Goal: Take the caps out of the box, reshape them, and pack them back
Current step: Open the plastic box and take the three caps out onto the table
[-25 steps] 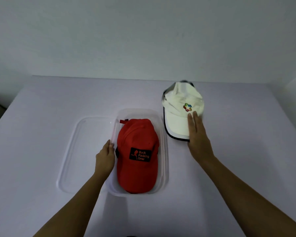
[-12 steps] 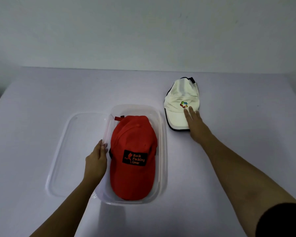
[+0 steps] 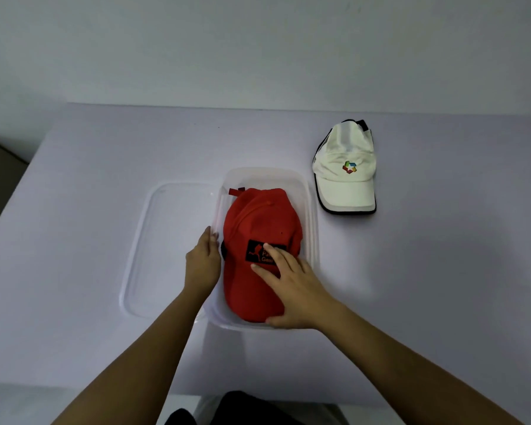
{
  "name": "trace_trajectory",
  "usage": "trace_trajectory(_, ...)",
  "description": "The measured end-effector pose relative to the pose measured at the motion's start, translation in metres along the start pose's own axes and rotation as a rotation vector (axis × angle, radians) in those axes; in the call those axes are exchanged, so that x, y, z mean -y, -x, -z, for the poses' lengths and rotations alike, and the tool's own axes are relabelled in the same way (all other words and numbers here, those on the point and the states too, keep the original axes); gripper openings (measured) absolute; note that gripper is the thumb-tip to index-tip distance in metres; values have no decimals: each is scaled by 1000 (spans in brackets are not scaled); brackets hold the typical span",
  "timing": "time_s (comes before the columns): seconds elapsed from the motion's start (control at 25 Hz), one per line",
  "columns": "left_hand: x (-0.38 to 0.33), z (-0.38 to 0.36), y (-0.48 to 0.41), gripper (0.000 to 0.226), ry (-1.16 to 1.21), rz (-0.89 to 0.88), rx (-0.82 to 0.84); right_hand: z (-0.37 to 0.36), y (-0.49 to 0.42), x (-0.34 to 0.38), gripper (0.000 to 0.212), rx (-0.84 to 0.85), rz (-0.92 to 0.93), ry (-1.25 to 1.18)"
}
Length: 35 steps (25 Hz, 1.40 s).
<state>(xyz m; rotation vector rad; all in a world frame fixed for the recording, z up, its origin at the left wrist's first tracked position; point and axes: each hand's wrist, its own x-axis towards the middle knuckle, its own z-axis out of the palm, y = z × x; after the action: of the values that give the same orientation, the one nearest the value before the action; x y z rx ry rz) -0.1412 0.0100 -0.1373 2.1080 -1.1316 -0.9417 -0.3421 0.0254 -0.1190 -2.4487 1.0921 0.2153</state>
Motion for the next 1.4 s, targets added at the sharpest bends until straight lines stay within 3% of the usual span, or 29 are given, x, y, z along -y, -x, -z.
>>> trace_trajectory(0.16,-1,1,0,47,-13,-7,22,5,-12,7,121,111,-72,218)
trace_trajectory(0.6,-8,8,4,48,8,14,91,45,-3,28,101,316,-177,-116)
trace_trajectory(0.84,-11,14,5,50,-54,47,154,71,5,39,83,331,-204,-195)
trace_trajectory(0.96,-21,19,11,52,-107,30,142,64,10,41,76,140,-232,-118)
trace_trajectory(1.08,-40,24,26,49,-34,-87,-86,55,19,43,68,-274,-282,-106)
trace_trajectory(1.16,-62,26,39,33,78,-60,-142,50,28,37,62,-576,-212,-108)
trace_trajectory(1.24,-94,34,48,27,388,156,-47,50,40,31,50,-743,-146,-120)
trace_trajectory(1.32,-125,44,59,33,742,360,143,54,58,25,46,-799,-17,-118)
trace_trajectory(1.4,-143,43,69,38,768,333,168,56,78,13,47,-785,125,-148)
